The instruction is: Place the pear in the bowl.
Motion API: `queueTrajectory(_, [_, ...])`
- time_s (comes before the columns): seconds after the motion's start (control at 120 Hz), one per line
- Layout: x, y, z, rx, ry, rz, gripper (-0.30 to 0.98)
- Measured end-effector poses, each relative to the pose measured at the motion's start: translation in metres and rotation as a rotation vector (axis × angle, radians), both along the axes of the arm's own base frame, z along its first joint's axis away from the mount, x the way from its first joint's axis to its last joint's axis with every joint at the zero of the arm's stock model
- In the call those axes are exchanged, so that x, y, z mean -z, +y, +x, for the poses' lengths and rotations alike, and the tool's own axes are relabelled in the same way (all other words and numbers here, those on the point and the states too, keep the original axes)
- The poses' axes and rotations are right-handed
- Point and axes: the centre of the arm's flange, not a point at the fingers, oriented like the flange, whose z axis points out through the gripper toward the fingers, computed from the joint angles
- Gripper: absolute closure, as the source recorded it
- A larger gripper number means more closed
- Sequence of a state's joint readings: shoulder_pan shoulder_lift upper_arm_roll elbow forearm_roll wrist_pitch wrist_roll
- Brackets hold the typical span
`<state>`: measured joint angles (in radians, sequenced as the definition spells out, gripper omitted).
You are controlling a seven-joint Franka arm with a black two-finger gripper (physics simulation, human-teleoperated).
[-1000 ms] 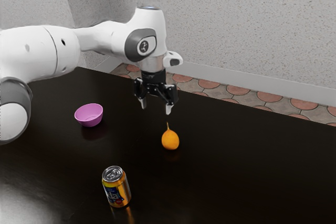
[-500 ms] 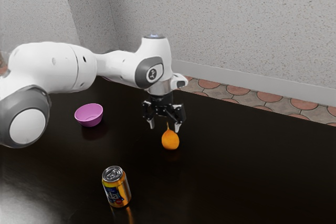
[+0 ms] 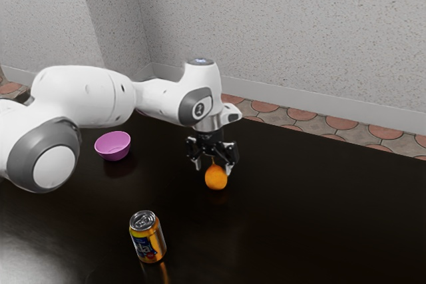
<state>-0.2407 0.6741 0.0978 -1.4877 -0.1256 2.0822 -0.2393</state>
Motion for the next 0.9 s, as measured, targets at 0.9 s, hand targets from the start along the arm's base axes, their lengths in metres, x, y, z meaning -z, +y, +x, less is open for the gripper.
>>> queueTrajectory(0.9, [0.026,-0.008,0.004,0.051,-0.006,0.003,0.23])
